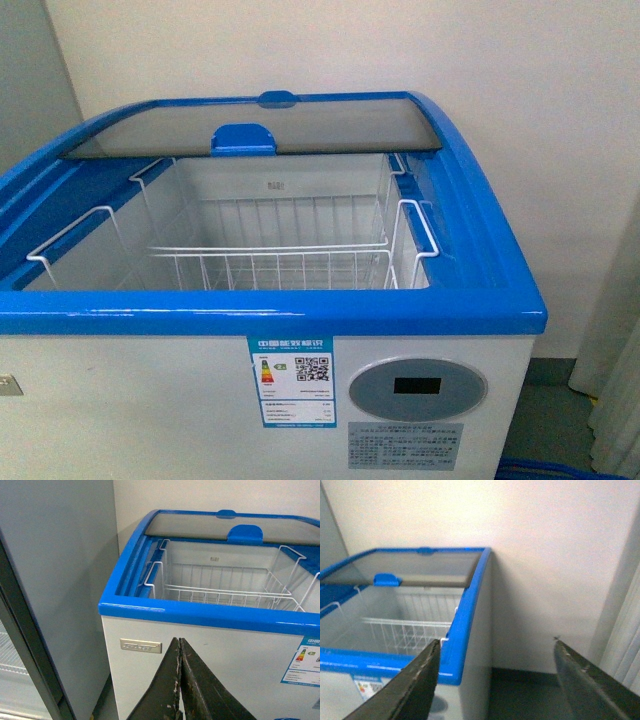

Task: Put drink in fridge

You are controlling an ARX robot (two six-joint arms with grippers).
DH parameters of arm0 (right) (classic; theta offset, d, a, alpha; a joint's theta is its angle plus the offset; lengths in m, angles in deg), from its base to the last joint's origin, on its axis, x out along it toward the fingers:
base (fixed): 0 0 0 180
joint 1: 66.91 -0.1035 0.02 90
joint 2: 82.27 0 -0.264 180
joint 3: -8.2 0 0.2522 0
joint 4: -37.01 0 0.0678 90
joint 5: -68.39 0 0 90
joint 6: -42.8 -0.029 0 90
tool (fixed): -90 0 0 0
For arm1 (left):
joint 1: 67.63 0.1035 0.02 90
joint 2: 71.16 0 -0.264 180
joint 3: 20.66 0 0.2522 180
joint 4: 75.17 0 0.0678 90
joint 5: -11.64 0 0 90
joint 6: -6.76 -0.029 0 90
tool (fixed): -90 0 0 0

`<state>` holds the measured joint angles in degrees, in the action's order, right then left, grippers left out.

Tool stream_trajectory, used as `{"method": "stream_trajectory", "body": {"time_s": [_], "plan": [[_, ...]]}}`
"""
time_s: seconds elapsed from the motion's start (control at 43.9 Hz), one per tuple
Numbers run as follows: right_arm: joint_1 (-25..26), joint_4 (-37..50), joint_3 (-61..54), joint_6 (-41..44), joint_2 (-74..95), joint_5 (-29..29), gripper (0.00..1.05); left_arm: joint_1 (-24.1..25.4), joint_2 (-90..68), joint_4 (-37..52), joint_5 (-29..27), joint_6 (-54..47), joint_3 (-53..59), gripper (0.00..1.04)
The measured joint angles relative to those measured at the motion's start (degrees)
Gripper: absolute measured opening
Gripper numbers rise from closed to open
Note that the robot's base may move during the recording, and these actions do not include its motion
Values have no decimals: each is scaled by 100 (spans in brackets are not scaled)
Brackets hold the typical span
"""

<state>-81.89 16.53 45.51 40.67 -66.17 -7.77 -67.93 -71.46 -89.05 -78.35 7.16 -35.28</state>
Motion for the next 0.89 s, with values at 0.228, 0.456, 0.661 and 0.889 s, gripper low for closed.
{"method": "stream_trajectory", "body": {"time_s": [0.228,0.456,0.661,0.889], "plan": [[833,273,-977,162,-479,-953,28,0,2,0,-2,2,0,3],[1467,481,-1482,195,-874,-1373,3,0,4,0,-2,0,0,3],[1480,564,-1801,195,-1108,-1373,3,0,2,0,-2,2,0,3],[1480,599,-1967,195,-1248,-1373,3,0,4,0,-2,0,0,3]]}}
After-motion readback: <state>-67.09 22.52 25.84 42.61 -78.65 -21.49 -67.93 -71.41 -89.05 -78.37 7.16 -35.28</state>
